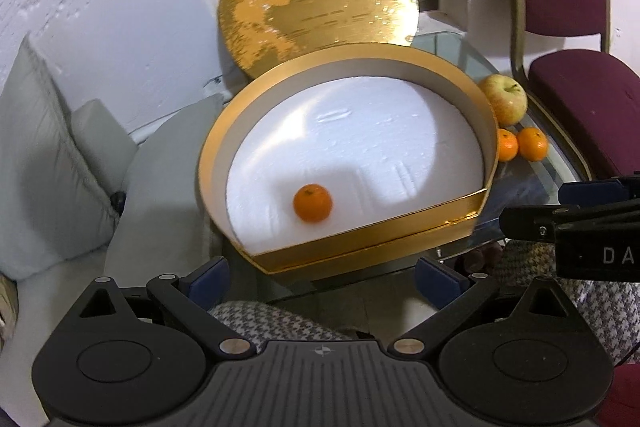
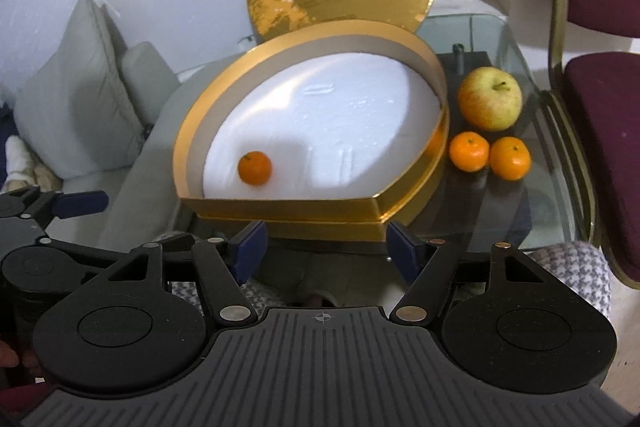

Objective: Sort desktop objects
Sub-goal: 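Withdraw the open right tool from the box back toward the fruit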

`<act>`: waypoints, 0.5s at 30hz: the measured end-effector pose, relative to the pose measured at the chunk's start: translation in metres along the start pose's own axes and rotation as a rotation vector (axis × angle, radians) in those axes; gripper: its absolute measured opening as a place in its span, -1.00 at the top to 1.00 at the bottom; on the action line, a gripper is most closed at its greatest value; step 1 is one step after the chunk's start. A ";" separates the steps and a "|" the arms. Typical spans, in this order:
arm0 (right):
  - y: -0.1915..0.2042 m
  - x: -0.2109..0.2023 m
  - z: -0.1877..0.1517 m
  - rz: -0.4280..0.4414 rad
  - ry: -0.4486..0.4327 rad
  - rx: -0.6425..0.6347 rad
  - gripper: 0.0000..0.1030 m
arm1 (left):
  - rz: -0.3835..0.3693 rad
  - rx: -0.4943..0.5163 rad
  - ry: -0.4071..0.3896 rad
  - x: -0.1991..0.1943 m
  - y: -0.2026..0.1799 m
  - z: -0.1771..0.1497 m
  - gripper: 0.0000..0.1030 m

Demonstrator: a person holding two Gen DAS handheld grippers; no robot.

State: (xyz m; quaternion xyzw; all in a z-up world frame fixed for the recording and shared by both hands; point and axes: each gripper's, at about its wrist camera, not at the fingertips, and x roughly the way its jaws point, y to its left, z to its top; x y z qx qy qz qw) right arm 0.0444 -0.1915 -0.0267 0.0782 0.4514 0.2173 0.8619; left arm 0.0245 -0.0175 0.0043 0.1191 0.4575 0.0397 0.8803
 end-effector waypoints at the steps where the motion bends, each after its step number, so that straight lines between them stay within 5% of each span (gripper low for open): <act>1: -0.003 -0.001 -0.001 -0.001 -0.003 0.006 -0.39 | -0.003 0.008 -0.001 0.000 -0.003 0.002 -0.96; 15: -0.051 -0.004 -0.004 -0.069 -0.016 0.132 -0.40 | -0.058 0.090 0.017 0.022 -0.037 0.020 -0.96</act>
